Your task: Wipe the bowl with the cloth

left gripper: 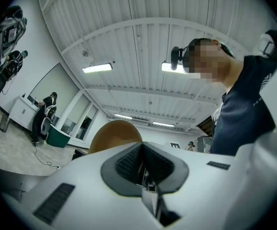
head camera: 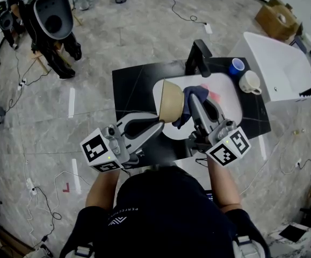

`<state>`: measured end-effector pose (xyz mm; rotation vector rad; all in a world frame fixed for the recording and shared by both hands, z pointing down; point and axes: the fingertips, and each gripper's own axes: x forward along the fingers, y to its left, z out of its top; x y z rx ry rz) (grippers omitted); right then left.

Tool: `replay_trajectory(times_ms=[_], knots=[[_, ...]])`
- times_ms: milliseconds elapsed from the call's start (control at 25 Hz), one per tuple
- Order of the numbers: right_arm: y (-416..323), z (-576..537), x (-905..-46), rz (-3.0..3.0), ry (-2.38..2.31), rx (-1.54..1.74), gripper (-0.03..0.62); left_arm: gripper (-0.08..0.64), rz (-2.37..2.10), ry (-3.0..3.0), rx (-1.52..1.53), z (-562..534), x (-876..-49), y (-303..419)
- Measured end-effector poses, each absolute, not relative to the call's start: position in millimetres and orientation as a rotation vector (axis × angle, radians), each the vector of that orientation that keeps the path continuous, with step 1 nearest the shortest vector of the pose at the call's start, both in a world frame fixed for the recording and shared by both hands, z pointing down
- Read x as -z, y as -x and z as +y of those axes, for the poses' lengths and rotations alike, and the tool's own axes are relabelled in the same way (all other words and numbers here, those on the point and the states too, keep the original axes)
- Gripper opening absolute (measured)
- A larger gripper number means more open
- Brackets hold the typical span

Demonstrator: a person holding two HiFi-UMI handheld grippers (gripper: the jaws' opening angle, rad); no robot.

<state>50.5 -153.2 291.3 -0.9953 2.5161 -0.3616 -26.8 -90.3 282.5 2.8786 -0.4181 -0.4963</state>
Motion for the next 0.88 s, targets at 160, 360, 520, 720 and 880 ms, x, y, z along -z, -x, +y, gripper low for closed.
replay_trajectory(times_ms=[160, 360, 520, 720, 880], knots=[[-52.3, -155.6, -293.1, 2.515, 0.994, 0.377, 0.048, 0.012, -0.401, -2.895, 0.513, -92.2, -278.9, 26.2], [-48.1, -151.5, -291.6, 2.549, 0.958, 0.376, 0.048, 0.012, -0.414, -2.888, 0.534, -94.2, -273.9, 28.5], [-41.8, -146.2, -292.7, 2.578, 0.917, 0.384, 0.048, 0.012, -0.431, -2.881, 0.547, -95.9, -272.6, 31.8], [-34.2, -143.6, -293.7, 2.605, 0.866, 0.398, 0.048, 0.012, -0.455, -2.870, 0.548, -101.7, -273.5, 36.4], [-32.2, -141.6, -293.6, 2.611, 0.839, 0.414, 0.048, 0.012, -0.477, -2.861, 0.535, -105.1, -274.7, 37.3]])
